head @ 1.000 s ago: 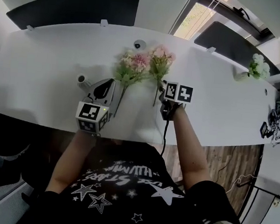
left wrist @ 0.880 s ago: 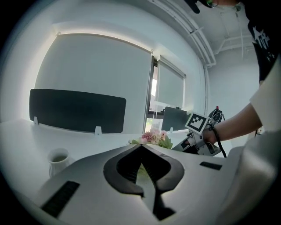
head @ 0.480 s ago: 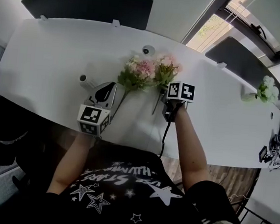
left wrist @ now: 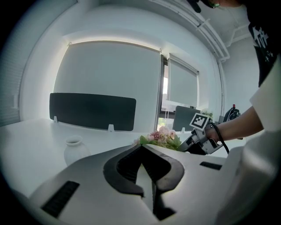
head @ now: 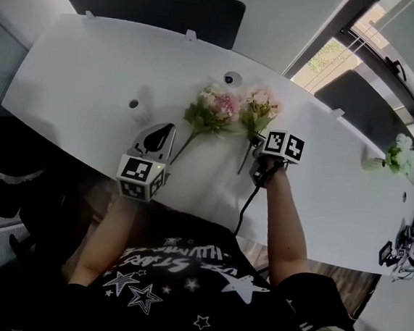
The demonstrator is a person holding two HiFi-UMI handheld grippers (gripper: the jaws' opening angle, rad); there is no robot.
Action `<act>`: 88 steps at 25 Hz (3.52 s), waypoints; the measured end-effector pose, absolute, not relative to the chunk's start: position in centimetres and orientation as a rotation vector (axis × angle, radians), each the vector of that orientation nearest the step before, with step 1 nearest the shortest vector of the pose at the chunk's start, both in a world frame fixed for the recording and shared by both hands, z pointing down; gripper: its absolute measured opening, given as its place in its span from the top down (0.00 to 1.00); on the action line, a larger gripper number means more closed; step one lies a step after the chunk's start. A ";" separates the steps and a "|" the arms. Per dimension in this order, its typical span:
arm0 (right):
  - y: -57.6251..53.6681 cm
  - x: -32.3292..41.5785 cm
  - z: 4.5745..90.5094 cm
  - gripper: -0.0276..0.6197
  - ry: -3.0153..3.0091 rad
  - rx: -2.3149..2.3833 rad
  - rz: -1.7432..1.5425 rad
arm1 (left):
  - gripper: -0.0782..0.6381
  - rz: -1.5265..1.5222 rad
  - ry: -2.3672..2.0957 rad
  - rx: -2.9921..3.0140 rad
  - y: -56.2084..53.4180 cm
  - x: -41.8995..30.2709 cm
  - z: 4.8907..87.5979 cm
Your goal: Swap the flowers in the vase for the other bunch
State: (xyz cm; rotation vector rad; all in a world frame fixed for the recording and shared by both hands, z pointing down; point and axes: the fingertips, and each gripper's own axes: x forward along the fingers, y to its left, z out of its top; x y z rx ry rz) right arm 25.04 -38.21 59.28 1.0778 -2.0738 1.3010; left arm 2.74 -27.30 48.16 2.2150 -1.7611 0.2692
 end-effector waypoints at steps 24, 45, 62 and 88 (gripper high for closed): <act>-33.8 27.9 51.4 0.88 -2.350 1.314 1.555 | 0.88 0.229 -1.651 2.315 -24.9 1.7 48.0; -32.8 9.9 34.5 0.87 -3.233 0.830 1.187 | 0.88 0.199 -1.735 2.268 -23.5 -7.5 47.2; -35.5 -9.3 35.4 0.87 -3.345 0.803 0.969 | 0.52 0.352 -1.510 2.451 -28.7 -15.9 54.2; -36.3 -8.9 36.0 0.88 -3.308 0.756 1.060 | 0.48 0.496 -1.282 2.570 -28.8 -6.4 55.3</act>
